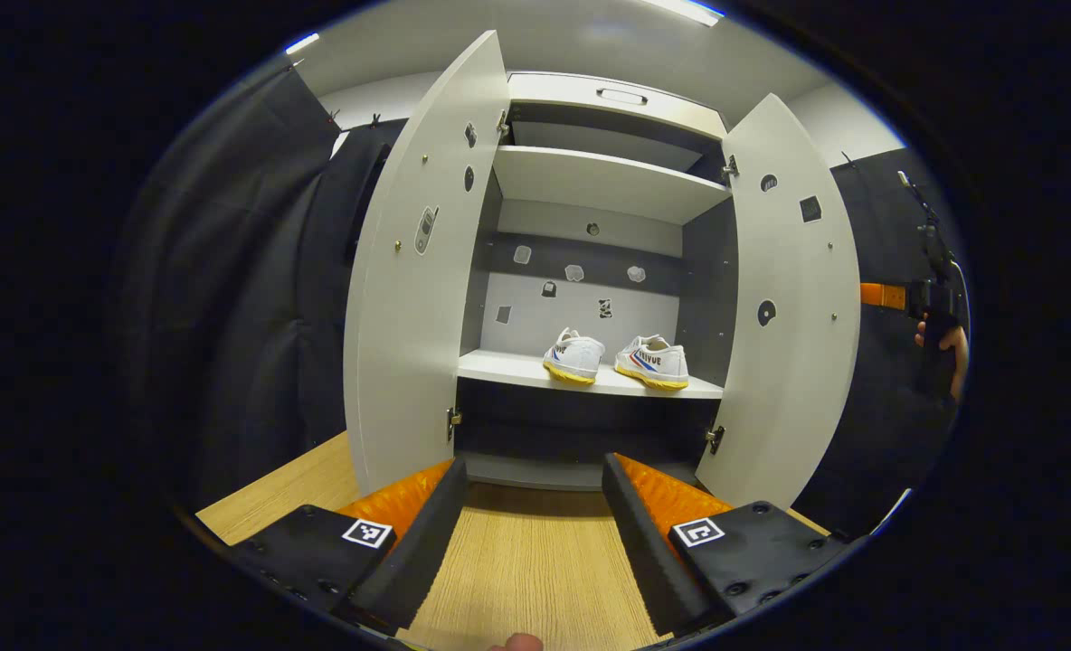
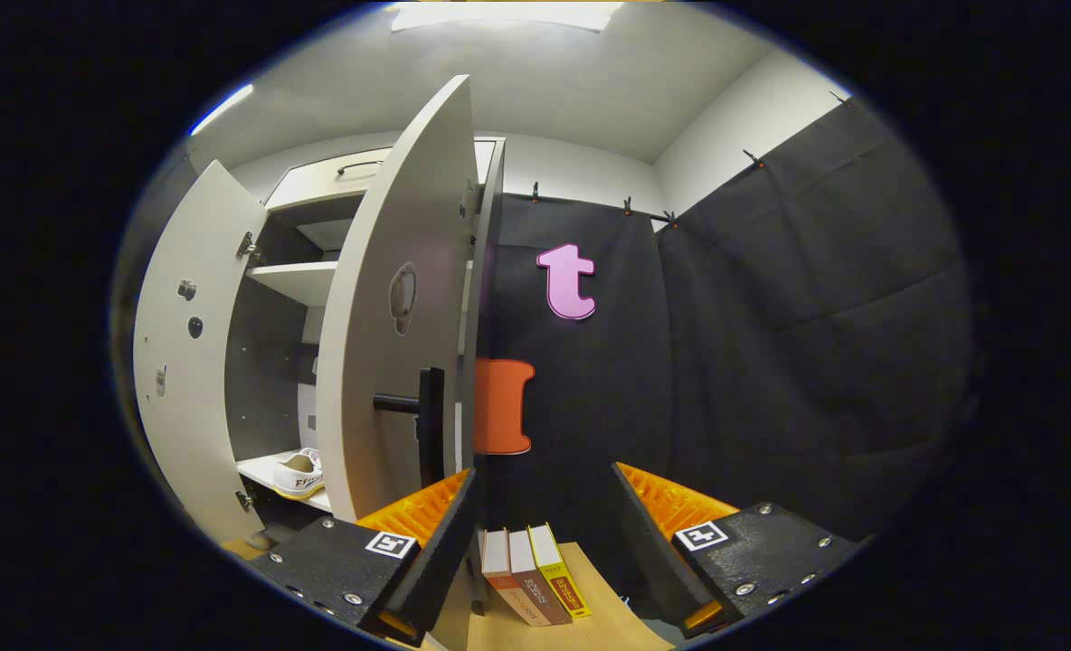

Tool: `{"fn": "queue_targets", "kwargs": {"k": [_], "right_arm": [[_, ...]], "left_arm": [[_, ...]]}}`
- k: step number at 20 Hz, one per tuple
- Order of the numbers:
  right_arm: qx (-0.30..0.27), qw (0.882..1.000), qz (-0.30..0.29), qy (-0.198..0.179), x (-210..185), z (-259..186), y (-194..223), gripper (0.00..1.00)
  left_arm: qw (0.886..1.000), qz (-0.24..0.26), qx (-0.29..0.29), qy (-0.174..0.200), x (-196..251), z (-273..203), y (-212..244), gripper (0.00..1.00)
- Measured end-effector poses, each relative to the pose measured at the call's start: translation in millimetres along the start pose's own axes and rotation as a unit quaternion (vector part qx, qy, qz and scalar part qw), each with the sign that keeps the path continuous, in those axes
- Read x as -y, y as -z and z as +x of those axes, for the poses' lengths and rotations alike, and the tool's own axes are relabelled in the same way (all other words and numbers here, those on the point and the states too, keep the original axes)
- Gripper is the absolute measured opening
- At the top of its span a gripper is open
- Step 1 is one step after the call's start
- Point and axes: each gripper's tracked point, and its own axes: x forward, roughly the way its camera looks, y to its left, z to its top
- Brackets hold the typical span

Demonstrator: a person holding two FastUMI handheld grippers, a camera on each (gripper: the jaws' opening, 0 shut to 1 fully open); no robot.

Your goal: Grab one shoe with the right hand and put it into the shoe cabinet, grab the other shoe with the left hand and put it into the shoe cabinet; then close the right door with the right hand and the left door with the left hand.

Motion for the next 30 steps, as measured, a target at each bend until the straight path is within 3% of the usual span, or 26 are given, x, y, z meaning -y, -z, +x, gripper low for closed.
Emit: {"fn": "queue_targets", "kwargs": {"k": [12, 13, 14, 16, 21, 30], "right_arm": [[-0.008, 0.993, 0.034, -0.109, -123.2, -1.5, 1.0, 0.88], [-0.007, 0.992, 0.032, -0.119, -134.5, 1.2, 1.4, 0.96], [-0.011, 0.991, 0.034, -0.132, -146.9, 4.6, 3.4, 0.88], [-0.024, 0.986, 0.054, -0.155, -169.8, 12.2, 7.1, 0.89], [-0.025, 0.98, 0.096, -0.171, -185.0, 20.3, 4.7, 0.92], [-0.032, 0.981, 0.075, -0.178, -228.6, 68.9, 11.1, 0.91]], "left_arm": [[1.0, -0.001, 0.007, -0.005, -17.4, 1.5, -4.5, 0.97], [1.0, -0.003, 0.008, -0.007, -19.2, 0.5, -4.9, 0.97], [1.0, -0.005, 0.008, -0.008, -20.2, 0.5, -5.8, 0.96], [1.0, -0.004, 0.009, -0.012, -24.4, -1.0, -5.7, 0.97], [1.0, 0.001, 0.014, -0.019, -32.0, -9.7, -8.2, 0.97], [1.0, -0.002, 0.014, -0.014, -32.1, -11.1, -9.1, 0.97]]}}
